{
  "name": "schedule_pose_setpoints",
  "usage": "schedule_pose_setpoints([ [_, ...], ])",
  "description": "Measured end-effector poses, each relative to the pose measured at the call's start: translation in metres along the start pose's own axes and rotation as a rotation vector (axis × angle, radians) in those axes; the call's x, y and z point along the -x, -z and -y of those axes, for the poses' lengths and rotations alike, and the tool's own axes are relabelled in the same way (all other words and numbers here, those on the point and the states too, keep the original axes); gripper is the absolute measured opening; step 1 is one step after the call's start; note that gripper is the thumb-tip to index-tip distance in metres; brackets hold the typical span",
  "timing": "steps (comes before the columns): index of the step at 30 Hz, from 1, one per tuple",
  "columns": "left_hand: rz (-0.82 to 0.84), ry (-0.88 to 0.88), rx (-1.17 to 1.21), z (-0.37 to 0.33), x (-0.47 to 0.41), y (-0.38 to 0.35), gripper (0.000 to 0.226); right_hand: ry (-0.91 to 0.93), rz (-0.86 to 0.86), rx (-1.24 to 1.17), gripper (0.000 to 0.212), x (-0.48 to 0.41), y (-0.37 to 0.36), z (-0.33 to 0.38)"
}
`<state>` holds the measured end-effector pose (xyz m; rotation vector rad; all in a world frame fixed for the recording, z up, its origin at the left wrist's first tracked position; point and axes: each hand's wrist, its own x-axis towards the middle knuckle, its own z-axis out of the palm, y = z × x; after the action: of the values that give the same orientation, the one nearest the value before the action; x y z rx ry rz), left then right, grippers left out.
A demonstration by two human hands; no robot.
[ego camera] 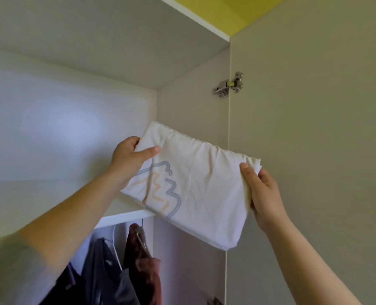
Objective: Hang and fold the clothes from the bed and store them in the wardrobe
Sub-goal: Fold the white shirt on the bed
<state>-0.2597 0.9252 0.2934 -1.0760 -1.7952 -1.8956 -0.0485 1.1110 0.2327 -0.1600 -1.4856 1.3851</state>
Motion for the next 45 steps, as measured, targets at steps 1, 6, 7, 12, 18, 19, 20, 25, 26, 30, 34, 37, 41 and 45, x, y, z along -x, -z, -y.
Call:
schedule_pose_setpoints([
  [1,0.007,-0.002,-0.005,0.005,-0.015,0.003,0.028,0.014,-0.010,-0.008,0.020,-0.010,-0.011,-0.004],
  [6,0.026,-0.036,-0.062,0.028,-0.080,0.014,0.025,0.029,-0.038,-0.046,0.018,-0.053,-0.055,-0.025],
  [7,0.024,-0.040,-0.075,0.034,-0.091,0.016,0.027,0.029,-0.037,-0.042,0.019,-0.061,-0.062,-0.029],
  [12,0.022,-0.068,-0.173,0.050,-0.140,0.019,0.032,0.012,0.004,-0.108,0.022,-0.097,-0.096,-0.047],
  [18,0.013,-0.115,-0.306,0.059,-0.202,0.016,0.033,-0.007,0.036,-0.198,0.024,-0.142,-0.131,-0.063],
  [19,0.012,-0.129,-0.322,0.061,-0.212,0.014,0.032,-0.010,0.045,-0.202,0.025,-0.150,-0.136,-0.066],
  [20,0.010,-0.141,-0.339,0.063,-0.222,0.013,0.031,-0.017,0.055,-0.210,0.025,-0.157,-0.139,-0.068],
  [25,-0.014,-0.192,-0.448,0.075,-0.273,0.006,0.033,-0.067,0.181,-0.266,0.019,-0.195,-0.149,-0.076],
  [26,-0.022,-0.200,-0.470,0.078,-0.283,0.005,0.033,-0.080,0.212,-0.263,0.019,-0.202,-0.151,-0.077],
  [30,-0.047,-0.218,-0.565,0.091,-0.320,0.001,0.037,-0.163,0.308,-0.287,0.020,-0.229,-0.163,-0.085],
  [34,-0.100,-0.235,-0.663,0.108,-0.342,-0.010,0.032,-0.351,0.333,-0.401,0.016,-0.250,-0.183,-0.103],
  [37,-0.100,-0.270,-0.924,0.135,-0.346,-0.024,0.031,-0.521,0.273,-0.374,0.017,-0.256,-0.194,-0.134],
  [41,0.063,-0.160,-0.870,0.178,-0.335,-0.040,0.046,-0.662,0.238,-0.230,0.012,-0.258,-0.190,-0.171],
  [45,0.176,-0.119,-0.743,0.185,-0.319,-0.045,0.036,-0.669,0.235,-0.219,0.010,-0.263,-0.189,-0.176],
])
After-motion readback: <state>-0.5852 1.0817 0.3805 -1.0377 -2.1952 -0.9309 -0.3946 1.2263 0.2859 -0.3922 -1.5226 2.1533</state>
